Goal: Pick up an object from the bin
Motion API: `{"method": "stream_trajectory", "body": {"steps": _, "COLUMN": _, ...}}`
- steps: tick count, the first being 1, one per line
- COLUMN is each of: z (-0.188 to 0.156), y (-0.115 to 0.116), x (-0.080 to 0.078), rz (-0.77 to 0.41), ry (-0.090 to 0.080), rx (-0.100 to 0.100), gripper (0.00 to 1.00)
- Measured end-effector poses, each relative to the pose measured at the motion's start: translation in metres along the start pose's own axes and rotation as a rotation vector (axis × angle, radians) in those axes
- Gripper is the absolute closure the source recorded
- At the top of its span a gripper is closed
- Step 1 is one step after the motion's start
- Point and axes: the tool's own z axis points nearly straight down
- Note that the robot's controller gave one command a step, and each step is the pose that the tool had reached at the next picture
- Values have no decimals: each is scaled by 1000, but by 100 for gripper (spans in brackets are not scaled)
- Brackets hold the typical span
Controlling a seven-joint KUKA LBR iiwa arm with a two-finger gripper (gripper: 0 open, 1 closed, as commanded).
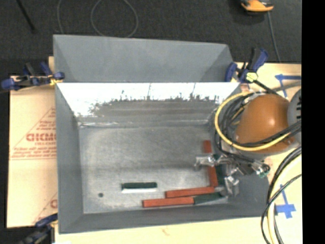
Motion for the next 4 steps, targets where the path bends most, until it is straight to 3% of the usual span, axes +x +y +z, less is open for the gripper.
{"method": "stream_trajectory", "body": {"steps": 1, "z": 17, "y": 12, "x": -9, "rz": 201, "ry": -5, "rx": 6, "gripper": 0}}
{"method": "stream_trajectory", "body": {"steps": 2, "z": 15, "y": 32, "x": 15, "rz": 148, "ry": -22, "rx": 17, "gripper": 0}}
{"method": "stream_trajectory", "body": {"steps": 3, "z": 16, "y": 34, "x": 19, "rz": 148, "ry": -5, "rx": 8, "gripper": 100}}
{"method": "stream_trajectory", "body": {"steps": 4, "z": -113, "y": 29, "x": -10, "rz": 104, "ry": -9, "rx": 11, "gripper": 100}}
